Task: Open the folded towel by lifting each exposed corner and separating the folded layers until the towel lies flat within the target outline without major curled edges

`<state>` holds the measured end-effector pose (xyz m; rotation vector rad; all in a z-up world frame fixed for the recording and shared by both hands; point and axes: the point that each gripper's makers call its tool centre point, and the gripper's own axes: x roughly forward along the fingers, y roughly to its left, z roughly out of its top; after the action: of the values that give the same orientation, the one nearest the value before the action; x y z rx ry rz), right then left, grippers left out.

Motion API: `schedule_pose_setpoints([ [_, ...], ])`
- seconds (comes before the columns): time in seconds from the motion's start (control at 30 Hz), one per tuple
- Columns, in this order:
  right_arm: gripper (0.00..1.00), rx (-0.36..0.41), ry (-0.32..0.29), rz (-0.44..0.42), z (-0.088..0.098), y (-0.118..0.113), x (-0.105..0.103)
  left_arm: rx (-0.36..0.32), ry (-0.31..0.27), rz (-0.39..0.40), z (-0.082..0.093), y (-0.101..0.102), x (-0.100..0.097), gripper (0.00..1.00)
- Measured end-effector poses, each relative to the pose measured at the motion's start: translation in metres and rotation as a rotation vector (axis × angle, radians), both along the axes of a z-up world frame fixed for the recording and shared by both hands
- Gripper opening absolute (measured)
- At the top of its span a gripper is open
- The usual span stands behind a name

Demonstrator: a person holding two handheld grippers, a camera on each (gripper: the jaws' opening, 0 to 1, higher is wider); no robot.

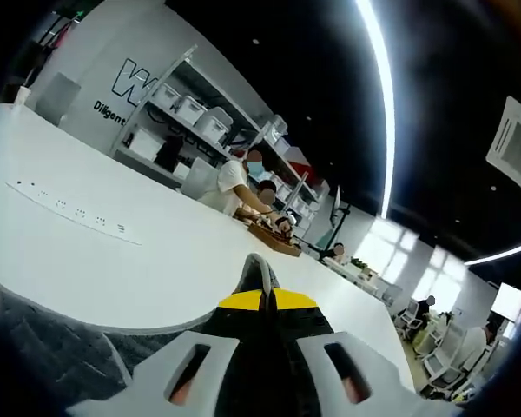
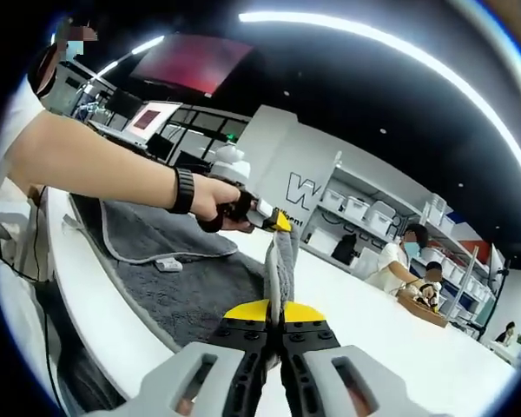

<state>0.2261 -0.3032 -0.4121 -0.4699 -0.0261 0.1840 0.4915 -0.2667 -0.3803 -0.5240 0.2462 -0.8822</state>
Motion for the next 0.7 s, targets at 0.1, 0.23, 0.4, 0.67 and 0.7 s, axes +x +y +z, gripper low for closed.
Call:
schedule_pose_setpoints([
  [0.1, 0.00, 0.007, 0.001, -0.008, 0.000, -0.004, 0.000, -0.012, 0.006, -0.001, -0.001, -0.001, 0.000, 0.00],
  [0.23, 0.00, 0.008, -0.002, -0.017, 0.001, -0.010, 0.001, -0.020, 0.003, 0.002, -0.001, -0.004, 0.002, 0.00],
  [0.4, 0.00, 0.003, -0.007, -0.029, 0.002, -0.014, 0.003, -0.038, -0.008, 0.002, 0.002, -0.008, 0.003, 0.00],
  [0.67, 0.00, 0.002, -0.009, -0.039, 0.002, -0.020, 0.008, -0.039, -0.021, 0.012, 0.002, -0.012, 0.008, 0.00],
  [0.7, 0.00, -0.001, -0.006, -0.039, 0.001, -0.021, 0.008, -0.030, -0.017, 0.008, 0.000, -0.015, 0.010, 0.00],
])
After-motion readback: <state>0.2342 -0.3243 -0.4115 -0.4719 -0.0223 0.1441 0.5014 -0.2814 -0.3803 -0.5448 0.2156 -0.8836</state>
